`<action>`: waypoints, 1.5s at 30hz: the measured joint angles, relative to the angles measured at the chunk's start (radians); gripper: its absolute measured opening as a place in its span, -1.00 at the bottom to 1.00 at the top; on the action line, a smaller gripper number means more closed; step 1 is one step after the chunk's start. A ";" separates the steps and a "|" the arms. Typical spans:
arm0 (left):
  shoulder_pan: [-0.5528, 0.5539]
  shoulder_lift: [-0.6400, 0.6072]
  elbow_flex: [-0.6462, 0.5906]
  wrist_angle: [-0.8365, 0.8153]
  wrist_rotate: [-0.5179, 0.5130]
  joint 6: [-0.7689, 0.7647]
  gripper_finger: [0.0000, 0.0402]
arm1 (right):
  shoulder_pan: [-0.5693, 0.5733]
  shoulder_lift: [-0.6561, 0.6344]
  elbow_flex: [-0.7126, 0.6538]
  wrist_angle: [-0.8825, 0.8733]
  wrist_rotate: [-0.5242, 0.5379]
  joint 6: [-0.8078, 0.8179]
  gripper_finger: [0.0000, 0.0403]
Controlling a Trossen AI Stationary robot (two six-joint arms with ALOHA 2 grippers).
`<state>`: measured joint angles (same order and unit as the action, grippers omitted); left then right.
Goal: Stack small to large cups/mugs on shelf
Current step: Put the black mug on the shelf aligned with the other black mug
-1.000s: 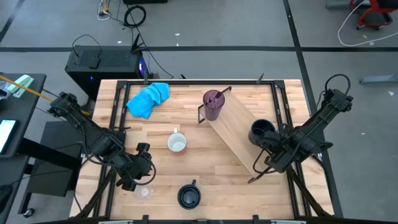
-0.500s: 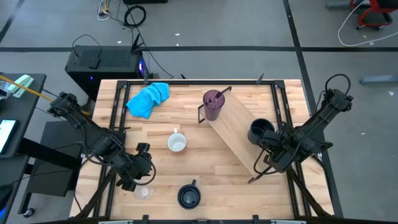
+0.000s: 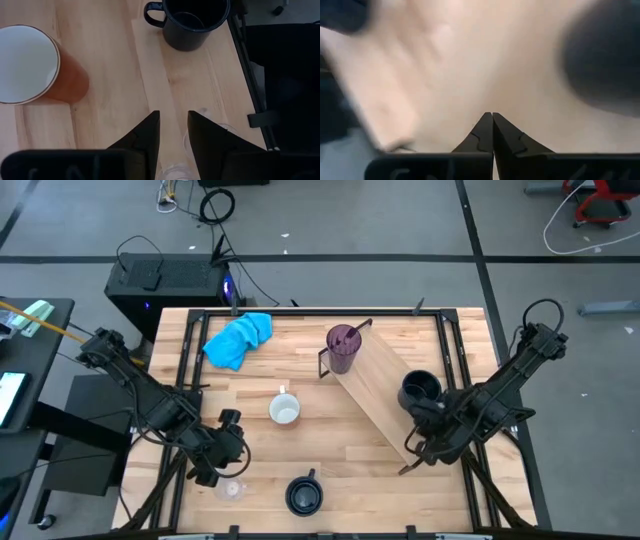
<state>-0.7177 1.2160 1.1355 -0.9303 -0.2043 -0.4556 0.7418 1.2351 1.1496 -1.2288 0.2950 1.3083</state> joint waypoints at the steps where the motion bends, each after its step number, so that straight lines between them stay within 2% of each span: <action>1: 0.000 0.000 0.000 -0.008 0.000 0.010 -0.47 | 0.000 0.002 0.000 0.041 0.008 0.000 -0.98; 5: 0.000 0.000 0.000 -0.062 0.000 0.041 -0.47 | -0.032 0.044 0.001 0.184 0.011 -0.030 -0.98; 8: 0.000 0.000 0.000 -0.077 0.000 0.041 -0.47 | -0.060 0.098 0.005 0.272 -0.019 -0.143 -0.98; 12: -0.008 0.000 0.000 -0.078 0.006 0.056 -0.47 | -0.084 0.153 0.045 0.331 -0.020 -0.247 -0.98; 15: -0.019 0.000 0.000 -0.077 0.008 0.059 -0.47 | -0.095 0.174 0.075 0.291 -0.020 -0.320 -0.98; 26: -0.056 0.000 0.000 -0.075 0.010 0.048 -0.47 | -0.066 0.139 0.100 0.282 -0.037 -0.248 -0.98; 30: -0.057 0.000 0.000 -0.048 0.009 0.048 -0.47 | -0.059 0.138 0.158 0.303 0.031 -0.276 -0.98; 35: -0.070 0.000 0.000 -0.015 0.007 0.083 -0.47 | -0.059 0.154 0.169 0.520 0.067 -0.467 -0.98; 39: -0.079 0.019 0.000 0.054 -0.033 0.110 -0.47 | -0.050 0.158 0.169 0.647 0.169 -0.600 -0.98; 42: -0.078 0.052 0.000 0.106 -0.034 0.125 -0.48 | -0.059 0.157 0.169 0.663 0.252 -0.609 -0.97; 45: -0.078 0.103 0.000 0.149 -0.028 0.153 -0.47 | -0.078 0.157 0.169 0.648 0.282 -0.609 -0.95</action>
<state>-0.7959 1.3191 1.1355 -0.7817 -0.2325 -0.3027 0.6640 1.3922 1.3190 -0.5807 0.5766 0.6994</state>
